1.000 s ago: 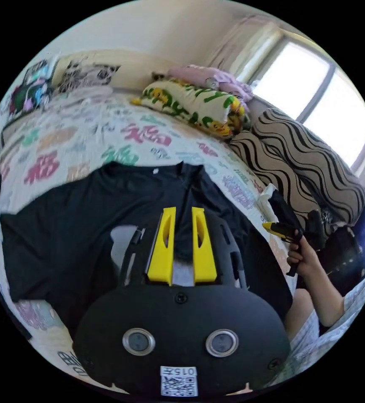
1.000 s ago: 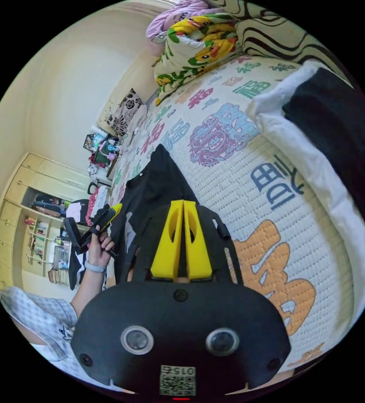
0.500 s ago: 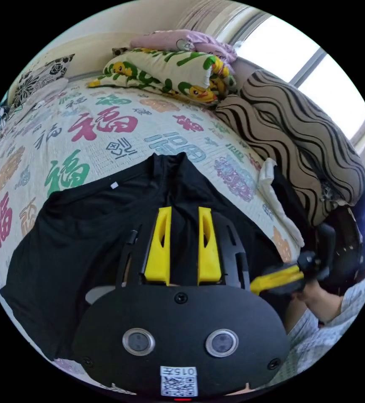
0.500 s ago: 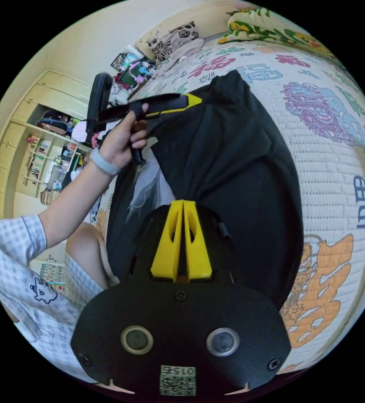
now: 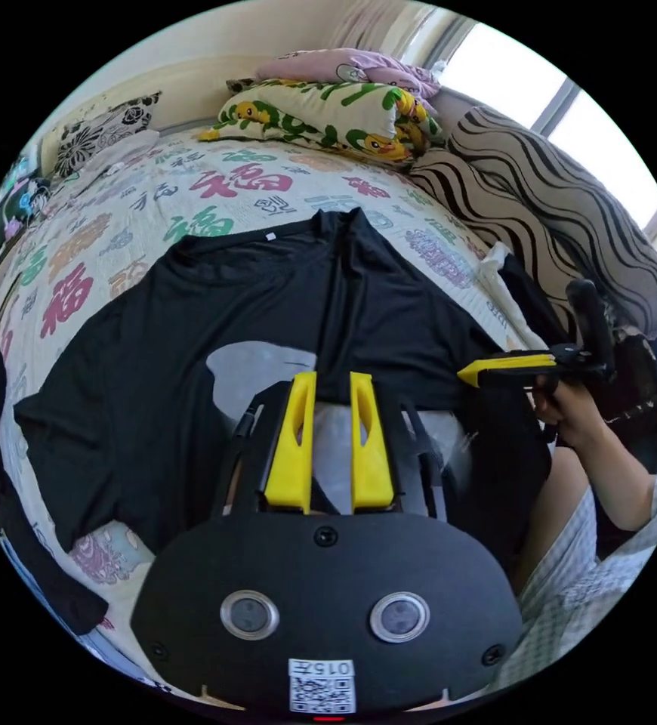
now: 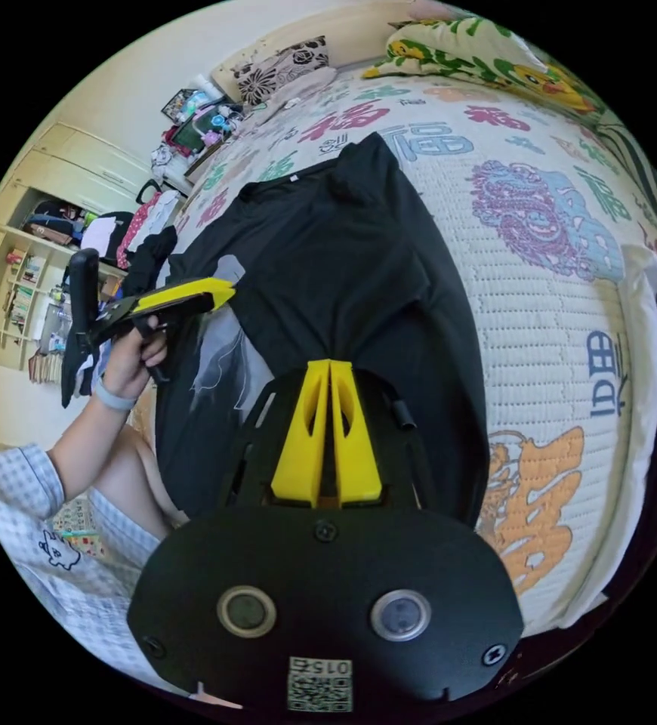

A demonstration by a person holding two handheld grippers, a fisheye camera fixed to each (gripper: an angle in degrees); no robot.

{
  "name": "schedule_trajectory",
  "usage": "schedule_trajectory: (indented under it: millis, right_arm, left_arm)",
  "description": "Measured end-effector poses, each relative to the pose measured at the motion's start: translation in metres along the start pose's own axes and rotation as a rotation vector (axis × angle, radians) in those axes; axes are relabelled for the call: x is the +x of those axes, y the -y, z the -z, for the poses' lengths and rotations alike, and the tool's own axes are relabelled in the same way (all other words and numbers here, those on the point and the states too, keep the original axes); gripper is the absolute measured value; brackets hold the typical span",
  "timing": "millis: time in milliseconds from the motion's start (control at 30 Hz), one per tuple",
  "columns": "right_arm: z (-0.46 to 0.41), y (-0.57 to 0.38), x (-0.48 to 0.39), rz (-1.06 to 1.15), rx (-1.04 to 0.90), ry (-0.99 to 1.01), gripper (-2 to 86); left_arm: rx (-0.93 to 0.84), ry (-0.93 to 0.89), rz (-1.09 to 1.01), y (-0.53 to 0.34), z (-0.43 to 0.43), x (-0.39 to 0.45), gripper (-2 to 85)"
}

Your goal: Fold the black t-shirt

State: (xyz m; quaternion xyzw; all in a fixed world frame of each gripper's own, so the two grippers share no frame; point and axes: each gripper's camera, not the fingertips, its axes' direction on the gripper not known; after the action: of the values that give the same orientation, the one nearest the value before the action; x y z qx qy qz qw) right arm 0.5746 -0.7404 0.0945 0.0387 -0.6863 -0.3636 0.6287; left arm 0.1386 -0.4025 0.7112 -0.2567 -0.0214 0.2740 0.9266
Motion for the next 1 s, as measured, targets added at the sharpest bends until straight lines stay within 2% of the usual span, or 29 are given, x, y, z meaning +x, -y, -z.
schedule_trajectory:
  millis: [67,167,233,300,367,433,500,567,667,800,900,1000]
  right_arm:
    - [0.008,0.005,-0.021,0.011,0.021,-0.020,-0.6]
    - [0.021,0.021,-0.064,0.057,0.071,0.035,-0.5]
    - [0.021,0.048,-0.109,0.116,0.088,0.103,-0.4]
    - [0.014,0.073,-0.151,0.183,0.088,0.127,-0.1]
    - [0.001,0.100,-0.198,0.248,0.055,0.130,0.2]
    - [-0.020,0.134,-0.264,0.368,0.023,0.133,1.0]
    - [-0.039,0.160,-0.308,0.431,-0.021,0.161,2.5]
    - [-0.064,0.186,-0.347,0.458,-0.081,0.150,4.8]
    - [-0.111,0.225,-0.401,0.464,-0.189,0.118,7.5]
    - [-0.176,0.270,-0.454,0.421,-0.336,-0.008,9.4]
    - [-0.203,0.292,-0.475,0.384,-0.367,-0.116,8.6]
    - [-0.220,0.304,-0.488,0.353,-0.395,-0.209,5.9]
  left_arm:
    - [0.065,-0.028,0.036,-0.023,0.032,-0.015,7.6]
    - [0.223,-0.002,0.201,-0.082,0.098,-0.061,8.1]
    - [0.377,0.066,0.454,-0.147,0.146,-0.112,8.1]
    - [0.508,0.044,0.697,-0.195,0.170,-0.152,8.1]
    - [0.532,0.032,0.816,-0.229,0.180,-0.179,8.2]
    - [0.497,0.110,0.910,-0.258,0.179,-0.199,8.6]
    - [0.457,0.167,0.975,-0.272,0.171,-0.208,8.8]
    - [0.464,0.113,0.992,-0.284,0.161,-0.215,9.0]
    - [0.454,0.145,0.982,-0.294,0.156,-0.218,9.1]
    - [0.462,0.118,0.991,-0.308,0.161,-0.238,8.5]
    - [0.466,0.012,0.974,-0.318,0.156,-0.249,7.0]
    - [0.469,0.013,0.988,-0.326,0.158,-0.254,4.6]
